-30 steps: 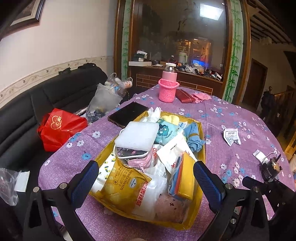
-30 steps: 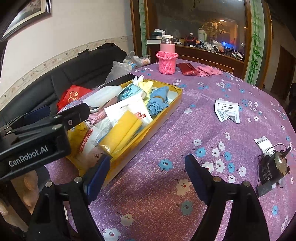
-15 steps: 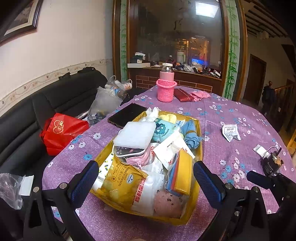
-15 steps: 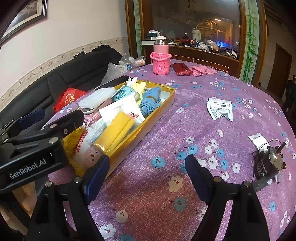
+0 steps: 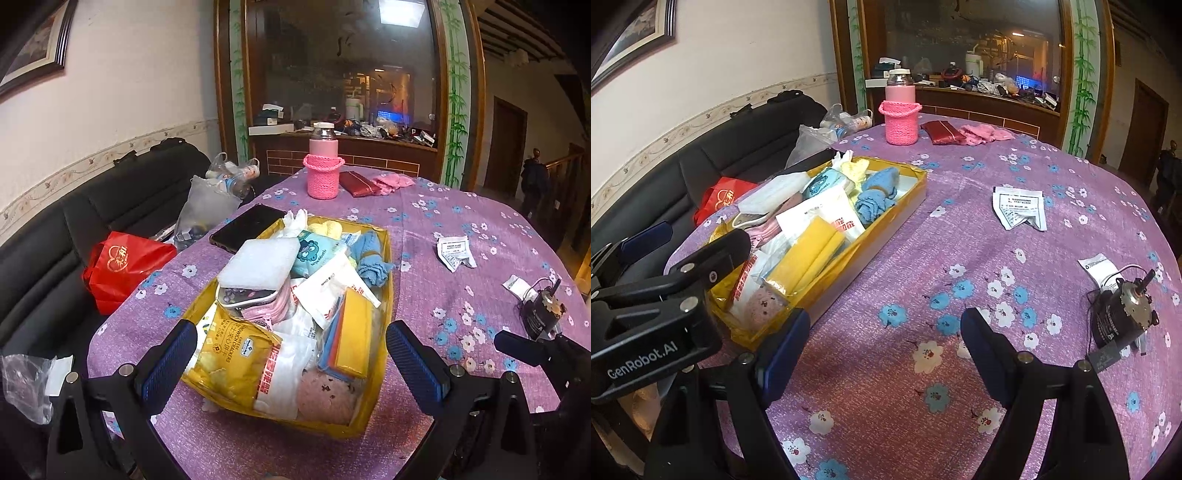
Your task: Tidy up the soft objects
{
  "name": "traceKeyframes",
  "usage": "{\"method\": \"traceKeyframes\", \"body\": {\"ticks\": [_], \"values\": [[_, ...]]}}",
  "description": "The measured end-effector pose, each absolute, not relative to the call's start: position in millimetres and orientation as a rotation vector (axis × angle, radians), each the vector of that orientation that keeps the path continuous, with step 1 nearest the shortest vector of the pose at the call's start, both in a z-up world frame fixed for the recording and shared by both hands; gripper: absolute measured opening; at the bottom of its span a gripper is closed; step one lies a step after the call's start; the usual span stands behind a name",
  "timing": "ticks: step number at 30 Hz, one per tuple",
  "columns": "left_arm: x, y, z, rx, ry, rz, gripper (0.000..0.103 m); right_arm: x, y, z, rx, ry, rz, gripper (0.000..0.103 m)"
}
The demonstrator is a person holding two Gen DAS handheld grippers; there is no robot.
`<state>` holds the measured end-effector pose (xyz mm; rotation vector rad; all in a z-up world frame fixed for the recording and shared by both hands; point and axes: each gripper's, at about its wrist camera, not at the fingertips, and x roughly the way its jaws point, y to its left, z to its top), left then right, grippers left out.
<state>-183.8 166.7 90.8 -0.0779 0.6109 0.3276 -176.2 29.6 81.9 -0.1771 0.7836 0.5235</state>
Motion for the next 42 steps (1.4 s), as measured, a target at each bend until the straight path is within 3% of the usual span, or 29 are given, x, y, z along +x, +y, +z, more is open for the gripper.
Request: {"method": "traceKeyframes", "body": {"ticks": [11,19,27,42], "values": [[-172.3,113.5,92.3,0.0,0.64,0.197,0.103,-164.9,-39.2,80.1,-0.107,0.793,0.403,0.083],[-157.3,44.7,84.8,0.114,0.673,0.053,0.103,-165.8,-147.0,56.6,0.005,0.881,0.208,0.083],[-142.1,-7.4,71.1,0.183,0.728,-0.021,0.103,-162.6,-247.4,65.5,0.119,0.846,-0.003,0.083],[-114.8,-35.4,59.7,0.197,0.801,-0.03,0.102,-132.5,-253.0,65.1,0.149,0.839,0.044,0.083]]}}
